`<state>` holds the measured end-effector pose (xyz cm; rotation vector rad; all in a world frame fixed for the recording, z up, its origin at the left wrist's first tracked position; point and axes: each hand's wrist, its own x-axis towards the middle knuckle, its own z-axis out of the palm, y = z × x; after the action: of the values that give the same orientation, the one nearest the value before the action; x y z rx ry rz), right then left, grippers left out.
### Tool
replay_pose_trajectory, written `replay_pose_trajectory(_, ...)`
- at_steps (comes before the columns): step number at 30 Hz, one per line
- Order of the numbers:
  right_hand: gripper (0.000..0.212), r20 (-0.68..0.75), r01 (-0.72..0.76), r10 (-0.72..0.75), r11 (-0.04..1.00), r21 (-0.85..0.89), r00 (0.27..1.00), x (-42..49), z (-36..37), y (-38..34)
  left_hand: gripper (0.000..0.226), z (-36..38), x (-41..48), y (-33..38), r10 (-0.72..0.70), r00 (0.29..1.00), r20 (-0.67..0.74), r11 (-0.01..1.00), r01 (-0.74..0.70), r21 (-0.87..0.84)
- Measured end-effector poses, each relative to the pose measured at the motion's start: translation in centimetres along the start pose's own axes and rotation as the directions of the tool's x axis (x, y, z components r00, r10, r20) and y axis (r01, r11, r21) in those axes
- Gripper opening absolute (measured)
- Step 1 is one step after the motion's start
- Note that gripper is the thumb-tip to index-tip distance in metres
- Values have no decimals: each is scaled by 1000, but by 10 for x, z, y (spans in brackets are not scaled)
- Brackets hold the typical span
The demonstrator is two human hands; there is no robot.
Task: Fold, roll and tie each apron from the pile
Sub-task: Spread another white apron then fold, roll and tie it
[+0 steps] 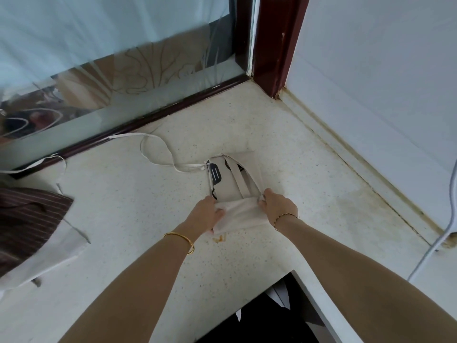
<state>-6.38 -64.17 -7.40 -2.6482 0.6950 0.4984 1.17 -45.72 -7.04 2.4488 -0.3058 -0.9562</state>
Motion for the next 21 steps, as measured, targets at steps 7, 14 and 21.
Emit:
replay_pose_trajectory(7,19,-90,-61,59,998,-12,994,3,5,-1,41,11,-9,0,551,833,-42,661,-405,632)
replay_pose_trajectory(14,33,-341,316,-369,927,-200,865,-3,20,17,61,9,3,-5,516,847,128,559,-447,698)
replay_pose_trajectory(21,58,-177,545,-563,826,-143,807,-9,18,44,39,-6,4,-4,520,849,93,730,-498,469)
